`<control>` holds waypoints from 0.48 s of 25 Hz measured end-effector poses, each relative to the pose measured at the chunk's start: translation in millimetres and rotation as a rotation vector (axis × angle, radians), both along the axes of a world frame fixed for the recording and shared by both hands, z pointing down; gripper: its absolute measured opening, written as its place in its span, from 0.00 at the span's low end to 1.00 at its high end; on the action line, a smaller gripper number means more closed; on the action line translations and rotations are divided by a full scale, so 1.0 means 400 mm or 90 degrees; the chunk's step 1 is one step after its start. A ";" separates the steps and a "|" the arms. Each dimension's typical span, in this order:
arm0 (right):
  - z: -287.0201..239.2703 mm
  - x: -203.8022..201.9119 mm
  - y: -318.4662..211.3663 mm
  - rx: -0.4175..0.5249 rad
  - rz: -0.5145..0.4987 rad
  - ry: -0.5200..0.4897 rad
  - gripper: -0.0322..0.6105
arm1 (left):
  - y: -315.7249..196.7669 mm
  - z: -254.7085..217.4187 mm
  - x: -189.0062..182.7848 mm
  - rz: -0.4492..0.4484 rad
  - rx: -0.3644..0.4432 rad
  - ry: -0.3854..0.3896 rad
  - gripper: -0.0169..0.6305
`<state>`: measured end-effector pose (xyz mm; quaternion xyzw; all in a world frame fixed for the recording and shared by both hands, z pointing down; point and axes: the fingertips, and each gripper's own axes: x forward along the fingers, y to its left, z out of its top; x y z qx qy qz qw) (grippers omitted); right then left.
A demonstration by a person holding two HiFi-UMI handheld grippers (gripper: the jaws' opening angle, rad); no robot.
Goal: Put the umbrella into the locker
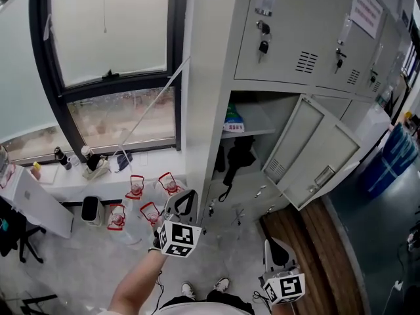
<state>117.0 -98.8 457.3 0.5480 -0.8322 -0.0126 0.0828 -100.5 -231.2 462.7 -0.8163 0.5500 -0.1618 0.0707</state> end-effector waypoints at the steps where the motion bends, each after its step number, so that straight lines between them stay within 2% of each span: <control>1: -0.003 -0.005 -0.001 0.003 -0.001 0.003 0.07 | 0.012 -0.007 -0.011 -0.001 0.007 -0.001 0.06; 12: -0.018 -0.017 -0.004 0.017 0.007 0.005 0.07 | 0.114 -0.073 -0.118 -0.009 0.061 0.012 0.06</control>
